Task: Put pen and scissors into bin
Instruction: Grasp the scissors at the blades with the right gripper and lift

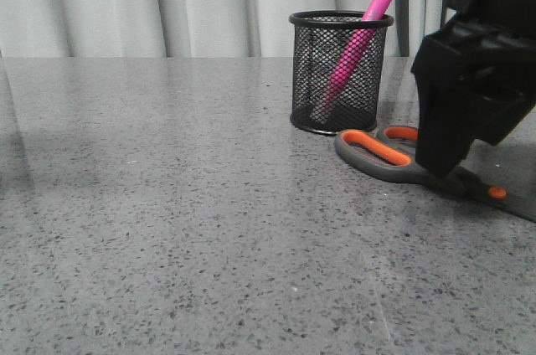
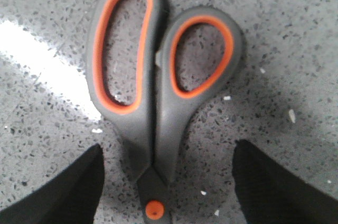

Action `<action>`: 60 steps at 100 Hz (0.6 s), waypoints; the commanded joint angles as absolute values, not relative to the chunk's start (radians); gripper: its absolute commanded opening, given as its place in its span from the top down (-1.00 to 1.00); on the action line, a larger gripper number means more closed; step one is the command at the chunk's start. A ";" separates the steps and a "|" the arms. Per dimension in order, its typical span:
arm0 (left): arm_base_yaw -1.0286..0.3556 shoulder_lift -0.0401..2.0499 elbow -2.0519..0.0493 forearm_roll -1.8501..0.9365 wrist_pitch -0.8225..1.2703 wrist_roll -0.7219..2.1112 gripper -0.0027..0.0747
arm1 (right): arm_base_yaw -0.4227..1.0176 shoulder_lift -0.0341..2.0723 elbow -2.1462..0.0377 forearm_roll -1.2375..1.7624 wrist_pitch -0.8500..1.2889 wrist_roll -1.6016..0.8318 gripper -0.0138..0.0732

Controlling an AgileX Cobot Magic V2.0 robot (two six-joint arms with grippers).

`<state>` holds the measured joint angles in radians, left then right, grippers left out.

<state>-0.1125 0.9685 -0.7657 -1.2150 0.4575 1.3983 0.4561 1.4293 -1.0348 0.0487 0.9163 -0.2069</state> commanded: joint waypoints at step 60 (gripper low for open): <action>-0.110 0.952 -0.792 -1.256 0.434 1.389 0.98 | 0.485 1.457 -1.068 0.052 0.889 -0.207 -0.34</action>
<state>-0.1125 0.9685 -0.7657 -1.2149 0.4519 1.3983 0.4835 1.4816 -1.0364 0.0528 0.9145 -0.2047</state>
